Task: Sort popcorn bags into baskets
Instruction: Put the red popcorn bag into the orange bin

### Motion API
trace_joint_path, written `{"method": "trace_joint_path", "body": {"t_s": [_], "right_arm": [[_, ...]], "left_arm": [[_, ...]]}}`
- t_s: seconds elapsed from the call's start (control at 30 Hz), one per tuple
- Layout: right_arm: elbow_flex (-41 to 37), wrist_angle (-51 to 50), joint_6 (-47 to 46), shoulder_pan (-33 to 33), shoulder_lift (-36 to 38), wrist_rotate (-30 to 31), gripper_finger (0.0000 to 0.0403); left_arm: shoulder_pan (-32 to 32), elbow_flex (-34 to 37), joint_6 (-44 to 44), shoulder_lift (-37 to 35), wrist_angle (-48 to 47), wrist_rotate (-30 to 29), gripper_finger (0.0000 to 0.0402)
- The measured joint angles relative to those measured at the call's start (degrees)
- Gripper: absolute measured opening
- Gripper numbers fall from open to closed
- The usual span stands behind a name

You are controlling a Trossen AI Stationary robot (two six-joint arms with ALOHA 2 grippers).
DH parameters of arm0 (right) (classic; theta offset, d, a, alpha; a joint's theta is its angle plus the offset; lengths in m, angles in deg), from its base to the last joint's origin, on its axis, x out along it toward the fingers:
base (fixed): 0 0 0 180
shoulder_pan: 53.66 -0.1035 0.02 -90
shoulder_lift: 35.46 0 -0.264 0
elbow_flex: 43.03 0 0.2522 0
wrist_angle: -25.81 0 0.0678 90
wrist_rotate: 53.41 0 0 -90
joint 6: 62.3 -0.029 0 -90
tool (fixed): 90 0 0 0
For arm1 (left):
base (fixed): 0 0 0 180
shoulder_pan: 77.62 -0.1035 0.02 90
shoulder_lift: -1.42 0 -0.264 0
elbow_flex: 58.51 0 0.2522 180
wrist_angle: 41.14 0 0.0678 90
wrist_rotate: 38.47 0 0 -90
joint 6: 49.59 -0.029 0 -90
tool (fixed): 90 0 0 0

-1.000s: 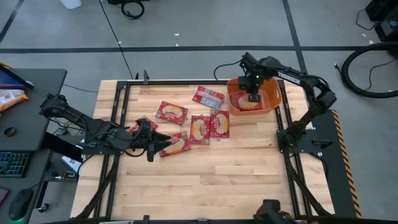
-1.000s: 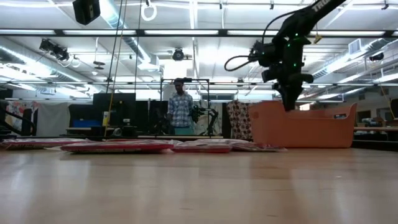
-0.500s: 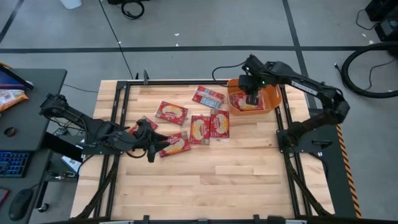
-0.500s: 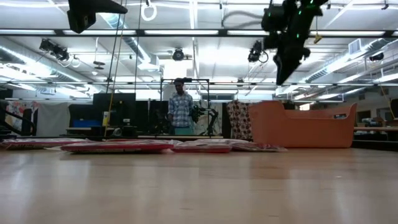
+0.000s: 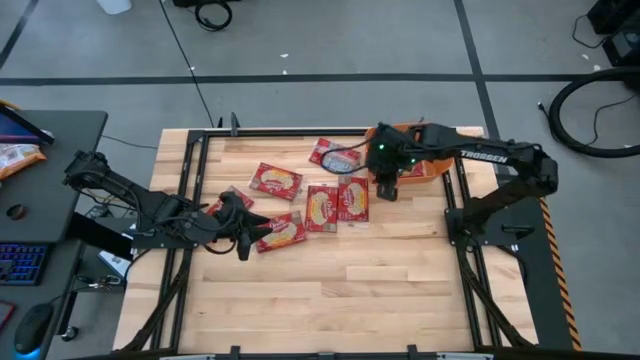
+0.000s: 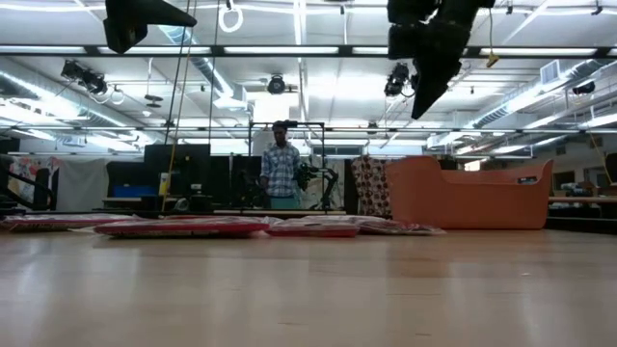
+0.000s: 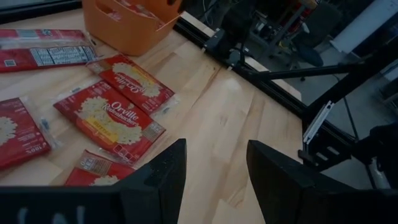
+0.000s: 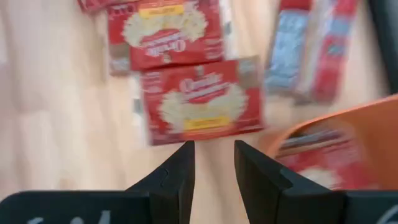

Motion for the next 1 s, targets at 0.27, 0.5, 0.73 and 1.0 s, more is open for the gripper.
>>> {"method": "trace_joint_path", "body": {"t_s": [0.27, 0.5, 0.73, 1.0], "right_arm": [[0.0, 1.4, -2.6, -5.8, -2.6, 1.8, 0.0117], [0.0, 4.9, -9.0, -11.0, -10.8, 3.1, 0.0117], [0.0, 10.8, -7.0, -12.1, -19.2, 3.4, 0.0117], [0.0, 11.5, 0.4, -12.0, -26.4, 9.3, 0.0117]], "left_arm": [[0.0, 0.0, 0.0, 0.0, 0.0, 0.0, 0.0172], [0.0, 0.0, -0.2, 0.0, 0.0, -0.1, 0.0172], [0.0, 0.0, 0.0, 0.0, 0.1, -0.1, 0.0172], [0.0, 0.0, 0.5, 0.0, 0.1, -0.1, 0.0172]]}}
